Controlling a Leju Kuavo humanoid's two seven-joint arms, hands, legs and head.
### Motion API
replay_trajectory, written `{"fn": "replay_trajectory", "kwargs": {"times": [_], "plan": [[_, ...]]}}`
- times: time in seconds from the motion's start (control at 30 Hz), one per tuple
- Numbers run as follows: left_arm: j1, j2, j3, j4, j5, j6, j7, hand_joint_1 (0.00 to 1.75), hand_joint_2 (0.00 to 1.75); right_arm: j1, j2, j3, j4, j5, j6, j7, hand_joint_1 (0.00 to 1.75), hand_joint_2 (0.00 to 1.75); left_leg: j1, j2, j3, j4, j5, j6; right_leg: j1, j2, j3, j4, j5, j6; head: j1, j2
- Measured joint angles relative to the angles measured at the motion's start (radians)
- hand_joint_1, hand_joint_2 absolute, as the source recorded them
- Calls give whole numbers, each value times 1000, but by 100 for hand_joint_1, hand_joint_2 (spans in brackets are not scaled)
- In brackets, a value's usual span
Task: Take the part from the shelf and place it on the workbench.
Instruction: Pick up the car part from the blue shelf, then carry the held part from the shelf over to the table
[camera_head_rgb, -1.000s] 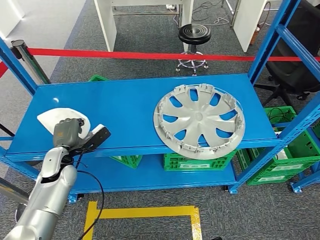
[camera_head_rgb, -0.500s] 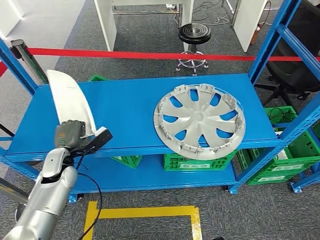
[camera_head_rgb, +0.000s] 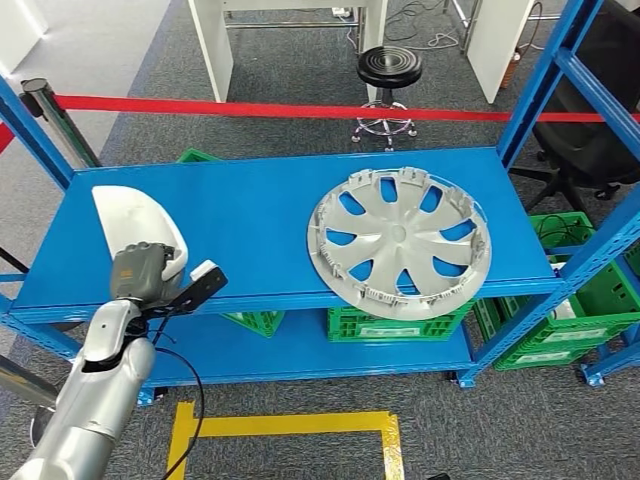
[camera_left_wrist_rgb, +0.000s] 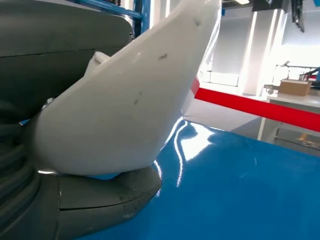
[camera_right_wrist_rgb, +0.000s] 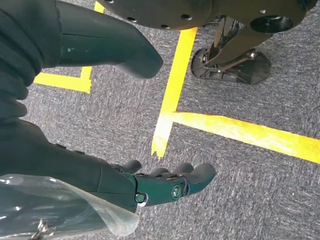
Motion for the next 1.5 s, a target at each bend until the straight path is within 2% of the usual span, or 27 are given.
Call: {"fn": "replay_trajectory", "kwargs": {"times": [0.2, 0.27, 0.5, 0.8, 0.9, 0.97, 1.03, 1.07, 1.13, 1.17, 1.2, 1.23, 1.27, 1.33, 1.4, 1.47, 1.5], "plan": [[69, 1, 0, -100, 133, 51, -100, 175, 175, 1, 1, -4, -6, -8, 1, -8, 0, 175, 0, 0, 0, 0, -1, 0, 0, 1, 0, 0, -1, 0, 0, 0], [107, 1, 1, -158, 207, 53, -148, 175, 175, 2, 2, -5, -7, -15, 0, -10, 0, 175, 0, 1, 0, 0, -1, 0, 0, 1, 0, 0, -1, 0, 0, 0], [209, 1, 1, -311, 336, 54, -238, 175, 175, 3, 2, -9, -9, -39, -11, -12, 0, 175, 0, 1, 0, 0, -4, 0, -1, 2, 1, 0, -2, 1, 0, 0], [479, 1, 36, -626, 638, 92, -455, 175, 175, 13, 5, -10, -7, -156, -38, -12, 0, 175, -3, 5, 0, 8, -13, 9, -3, 6, 3, 0, -6, 7, 0, 0], [545, 1, 67, -692, 703, 91, -510, 175, 175, 15, 6, -8, -4, -189, -27, 3, 0, 175, -5, 5, 0, 12, -15, 14, -5, 5, 6, -2, -6, 13, 0, 0], [582, -2, 88, -733, 738, 80, -532, 175, 175, 15, 7, -7, -3, -205, -11, 10, 0, 175, -2, 7, 3, 4, -6, 22, -5, 6, 6, -4, -6, 20, 0, 0], [622, -14, 113, -774, 778, 60, -552, 175, 175, 17, 7, -3, -3, -221, 10, 13, 0, 175, 4, 12, 9, -11, 8, 32, -3, 5, -10, 30, -37, 26, 2, 0], [641, -22, 126, -789, 797, 49, -564, 175, 175, 17, 7, -1, -2, -230, 23, 11, 0, 175, 7, 15, 10, -16, 11, 34, -4, 3, -31, 78, -69, 29, 4, 0], [679, -41, 158, -812, 833, 27, -593, 175, 175, 19, 7, 2, -2, -254, 61, 2, 0, 175, 7, 17, 7, -16, 12, 35, -5, 2, -84, 211, -132, 34, 6, 0], [697, -52, 177, -819, 851, 12, -610, 175, 175, 19, 7, 2, -1, -271, 87, -4, 0, 175, 7, 18, 6, -15, 12, 35, -7, 1, -101, 257, -143, 36, 7, 0], [714, -64, 198, -826, 870, -4, -625, 175, 175, 19, 7, 1, 0, -289, 115, -11, 0, 175, 8, 18, 6, -14, 11, 34, -8, 0, -104, 270, -136, 38, 7, 0], [730, -78, 222, -832, 886, -21, -640, 175, 175, 19, 7, 0, 1, -309, 144, -16, 0, 175, 10, 18, 7, -12, 9, 32, -10, -1, -86, 240, -108, 40, 7, 0], [744, -92, 245, -839, 900, -37, -652, 175, 175, 19, 7, 0, 1, -325, 168, -21, 0, 175, 11, 17, 7, -8, 6, 27, -13, -2, -53, 178, -72, 42, 7, 0], [767, -120, 291, -852, 920, -68, -669, 175, 175, 18, 8, 0, 2, -347, 200, -29, 0, 175, 11, 14, 2, 4, -3, 15, -14, -1, 15, 65, -33, 41, 7, 0], [780, -146, 335, -862, 936, -99, -682, 175, 175, 17, 8, -1, 4, -354, 219, -35, 0, 175, 9, 12, -6, 18, -6, 3, -11, 4, 38, 29, -41, 32, 8, 0], [785, -169, 376, -867, 955, -125, -693, 175, 175, 17, 8, -1, 4, -361, 240, -41, 0, 175, 10, 11, -11, 28, -8, -6, -11, 5, 33, 22, -45, 17, 6, 0], [786, -178, 397, -869, 965, -137, -699, 175, 175, 16, 8, -2, 4, -365, 251, -43, 0, 175, 11, 11, -18, 39, -20, -10, -12, 4, 31, 20, -46, 10, 5, 0]]}}
